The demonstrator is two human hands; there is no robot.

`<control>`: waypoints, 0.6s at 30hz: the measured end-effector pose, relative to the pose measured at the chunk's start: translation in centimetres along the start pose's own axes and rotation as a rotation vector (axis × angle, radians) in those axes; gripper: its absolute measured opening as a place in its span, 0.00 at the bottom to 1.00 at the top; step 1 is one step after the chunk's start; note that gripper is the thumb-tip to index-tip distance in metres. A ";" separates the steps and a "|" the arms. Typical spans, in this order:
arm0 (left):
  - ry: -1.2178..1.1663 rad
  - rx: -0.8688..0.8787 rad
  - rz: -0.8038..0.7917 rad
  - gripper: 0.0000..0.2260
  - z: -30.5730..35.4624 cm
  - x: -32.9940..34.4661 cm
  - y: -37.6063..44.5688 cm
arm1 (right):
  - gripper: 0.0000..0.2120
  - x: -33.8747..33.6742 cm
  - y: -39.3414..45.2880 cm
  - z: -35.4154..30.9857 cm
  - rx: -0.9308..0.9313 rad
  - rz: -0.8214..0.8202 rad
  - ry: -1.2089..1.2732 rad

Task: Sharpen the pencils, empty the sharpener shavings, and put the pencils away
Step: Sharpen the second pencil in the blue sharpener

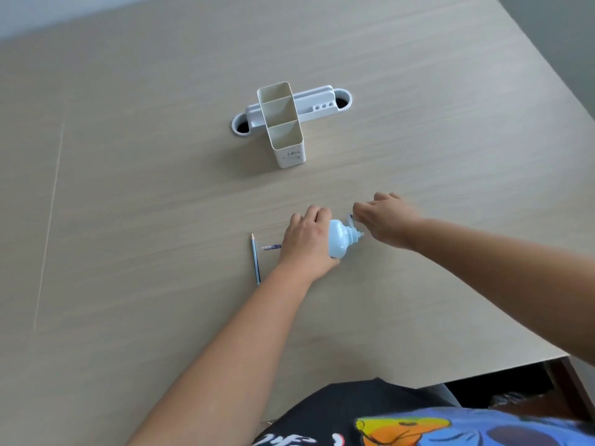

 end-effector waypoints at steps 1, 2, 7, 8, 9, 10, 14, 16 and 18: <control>-0.011 -0.004 0.007 0.31 0.0 0.1 0.0 | 0.08 1.4 -0.4 -0.4 -0.006 -0.122 -0.054; -0.017 -0.007 0.012 0.30 0.0 0.1 0.0 | 0.08 2.5 -1.6 -1.1 -0.024 -0.221 -0.078; 0.015 0.000 -0.005 0.31 0.3 0.1 -0.1 | 0.09 -0.2 -6.3 -3.1 -0.048 -0.060 0.283; 0.026 -0.002 -0.010 0.31 0.3 0.1 -0.1 | 0.11 -1.5 -5.3 -2.4 -0.018 0.033 0.306; 0.033 -0.005 -0.012 0.32 0.3 0.1 -0.1 | 0.13 -2.4 -3.8 -1.4 0.023 0.081 0.297; 0.035 -0.005 -0.009 0.32 0.4 0.0 -0.1 | 0.13 -2.9 -2.2 -0.6 0.060 0.085 0.263; 0.011 -0.015 0.024 0.30 0.2 0.0 -0.3 | 0.12 1.5 -0.9 -0.7 0.040 -0.235 0.000; 0.009 -0.017 0.025 0.30 0.3 0.2 -0.2 | 0.12 2.2 -4.6 -2.8 -0.040 -0.296 -0.007; 0.023 -0.010 0.026 0.30 0.2 0.2 -0.1 | 0.13 0.4 -6.4 -3.4 -0.043 -0.156 0.145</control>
Point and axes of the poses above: each hand's wrist, its own y-axis towards the middle knuckle, its own x-axis out of the palm, z = x × y, the point moved 5 cm from there along y, towards the middle knuckle, and after that the axes turned 11 degrees about -x, right-handed, at the moved point
